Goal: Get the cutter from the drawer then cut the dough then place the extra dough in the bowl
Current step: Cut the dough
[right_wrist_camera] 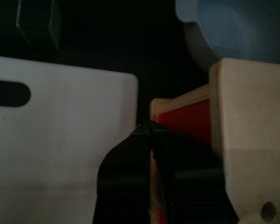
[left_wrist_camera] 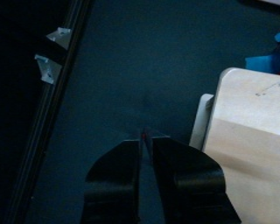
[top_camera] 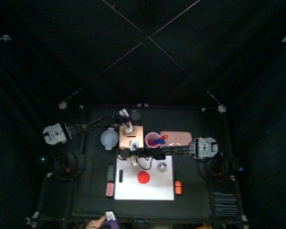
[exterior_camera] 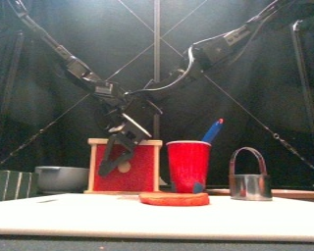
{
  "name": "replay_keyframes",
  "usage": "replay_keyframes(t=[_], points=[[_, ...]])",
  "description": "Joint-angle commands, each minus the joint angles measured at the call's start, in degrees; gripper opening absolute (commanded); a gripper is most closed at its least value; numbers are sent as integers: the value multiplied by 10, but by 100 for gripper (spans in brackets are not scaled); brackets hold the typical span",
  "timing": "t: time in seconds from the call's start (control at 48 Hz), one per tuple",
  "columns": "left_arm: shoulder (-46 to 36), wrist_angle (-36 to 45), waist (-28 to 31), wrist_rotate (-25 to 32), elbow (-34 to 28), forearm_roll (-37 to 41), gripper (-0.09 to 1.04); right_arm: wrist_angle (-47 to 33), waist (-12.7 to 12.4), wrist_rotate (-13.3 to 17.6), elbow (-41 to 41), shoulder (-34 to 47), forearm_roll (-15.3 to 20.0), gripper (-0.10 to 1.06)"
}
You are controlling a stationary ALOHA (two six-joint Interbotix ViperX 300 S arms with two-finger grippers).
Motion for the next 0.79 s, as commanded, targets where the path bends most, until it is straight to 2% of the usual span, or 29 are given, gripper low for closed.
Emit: replay_keyframes(t=[0.021,0.438,0.542,0.688,0.792], points=[[-7,-9,-2,-1,-7,3,55,-2,-11,-4,-14,-11,-2,30],[-17,-19,-1,-2,-4,12,55,2,-4,-2,-4,-26,9,30],[-25,-19,-1,-2,-3,12,56,1,22,-1,2,-47,41,29],[-48,-23,-1,-4,-2,11,56,4,55,-10,25,-97,118,29],[-69,-36,-2,-4,4,11,56,18,76,-11,58,-145,138,30]])
